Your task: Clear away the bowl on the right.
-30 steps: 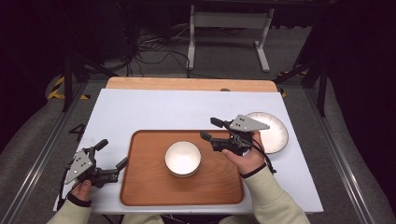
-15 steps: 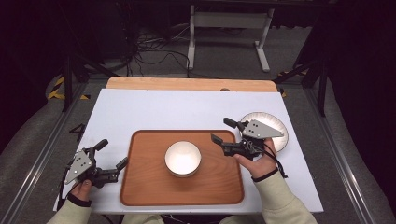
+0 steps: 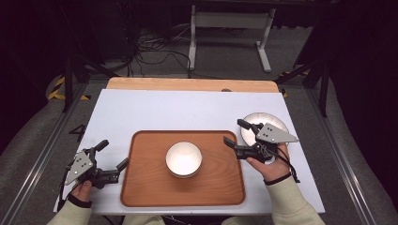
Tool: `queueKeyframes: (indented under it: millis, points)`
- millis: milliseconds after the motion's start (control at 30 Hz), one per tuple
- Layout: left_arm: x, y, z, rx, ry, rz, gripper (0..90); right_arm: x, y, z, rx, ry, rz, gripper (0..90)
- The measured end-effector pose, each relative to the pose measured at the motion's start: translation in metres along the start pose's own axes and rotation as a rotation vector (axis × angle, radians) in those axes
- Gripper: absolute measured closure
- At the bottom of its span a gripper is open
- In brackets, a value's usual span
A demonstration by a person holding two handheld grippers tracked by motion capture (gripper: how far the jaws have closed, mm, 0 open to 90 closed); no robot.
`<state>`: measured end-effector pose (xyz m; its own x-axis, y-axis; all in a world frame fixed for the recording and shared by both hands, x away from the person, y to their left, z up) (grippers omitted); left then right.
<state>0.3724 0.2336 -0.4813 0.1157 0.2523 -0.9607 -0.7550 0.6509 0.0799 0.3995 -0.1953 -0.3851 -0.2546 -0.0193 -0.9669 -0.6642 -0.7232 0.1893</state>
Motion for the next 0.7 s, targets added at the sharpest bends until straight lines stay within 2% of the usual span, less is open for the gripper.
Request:
queueKeyframes:
  millis: [533, 700]
  points:
    - [0.0, 0.0, 0.0, 0.0, 0.001, 0.001, 0.2, 0.02, 0.02, -0.018, 0.04, -0.012, -0.024, 20.5]
    - [0.0, 0.0, 0.0, 0.0, 0.001, 0.001, 0.2, 0.03, 0.024, -0.022, 0.058, 0.003, -0.039, 20.5]
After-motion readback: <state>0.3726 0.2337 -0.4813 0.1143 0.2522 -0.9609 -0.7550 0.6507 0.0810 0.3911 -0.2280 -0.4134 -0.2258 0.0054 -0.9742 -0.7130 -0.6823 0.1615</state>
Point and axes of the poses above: each handheld gripper's, and its own axes: y roughly backward along the jaws, x roughly out of its underside, z roughly to its left, the point moved 6 cm from there along -y, roughly forward along the jaws, and after that the axes turned 15 degrees about -y, right-handed, at the moved point
